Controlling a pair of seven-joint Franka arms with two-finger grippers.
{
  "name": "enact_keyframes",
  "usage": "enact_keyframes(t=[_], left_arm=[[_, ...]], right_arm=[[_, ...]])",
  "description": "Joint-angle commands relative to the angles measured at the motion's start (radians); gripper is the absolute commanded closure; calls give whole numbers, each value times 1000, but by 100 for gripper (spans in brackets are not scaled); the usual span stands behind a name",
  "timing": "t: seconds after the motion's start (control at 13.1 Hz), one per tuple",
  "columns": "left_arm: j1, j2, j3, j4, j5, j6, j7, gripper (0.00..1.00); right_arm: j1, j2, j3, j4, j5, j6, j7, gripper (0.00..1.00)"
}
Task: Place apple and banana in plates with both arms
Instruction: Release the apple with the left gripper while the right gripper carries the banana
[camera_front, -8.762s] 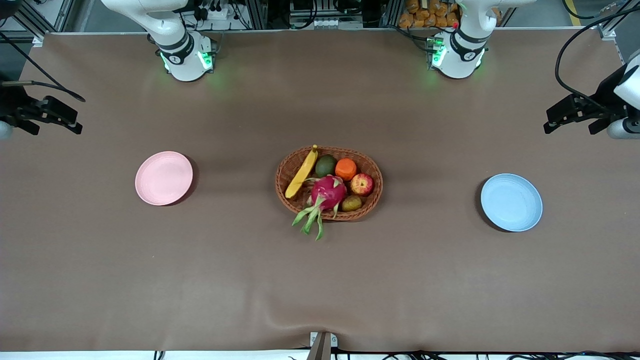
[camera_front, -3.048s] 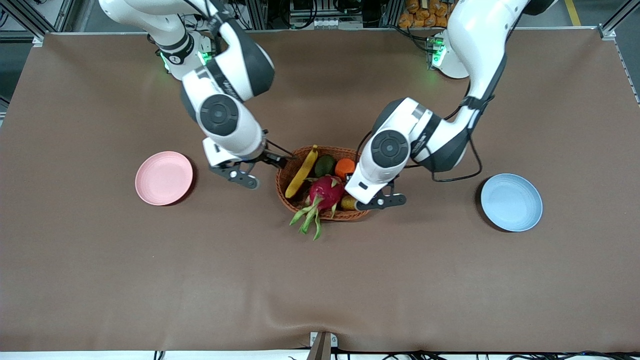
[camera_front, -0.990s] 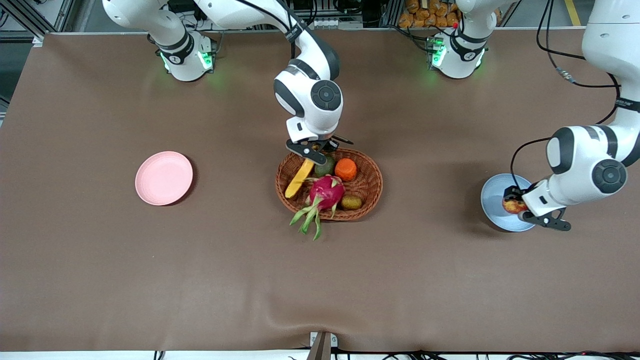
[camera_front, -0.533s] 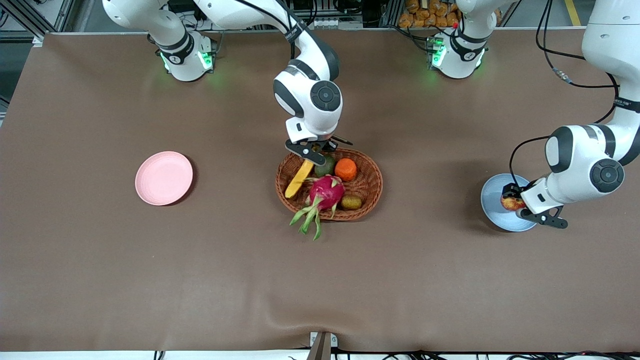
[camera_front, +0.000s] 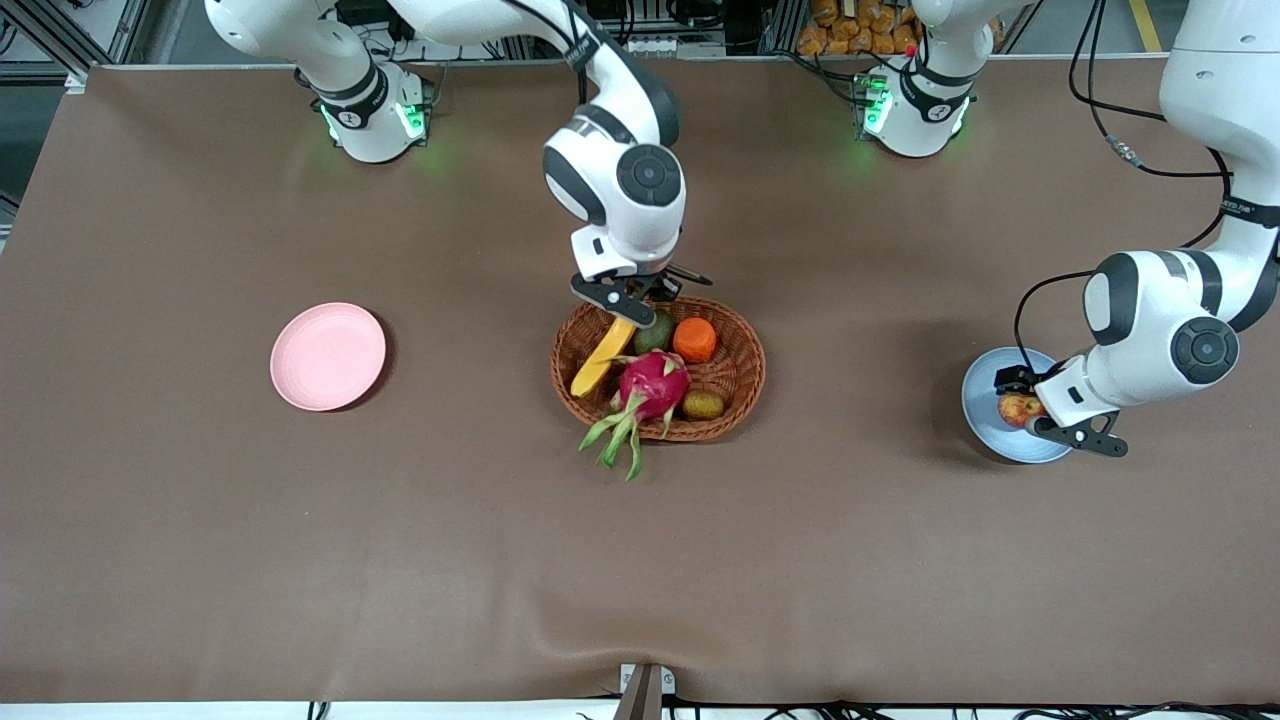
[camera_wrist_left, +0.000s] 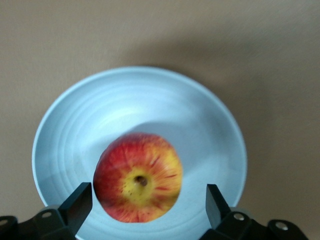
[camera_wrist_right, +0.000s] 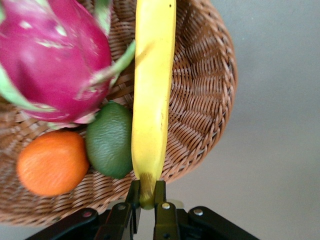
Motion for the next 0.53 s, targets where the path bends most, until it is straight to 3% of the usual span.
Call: enact_keyframes(t=[0.0, 0.46], left_arm=[[-2, -94, -55, 23, 8, -103, -50, 0], [-2, -133, -213, 268, 3, -434, -270, 0]], right_arm=[[-29, -102, -2, -16, -16, -74, 10, 100], [-82, -214, -79, -22, -98, -289, -45, 100]])
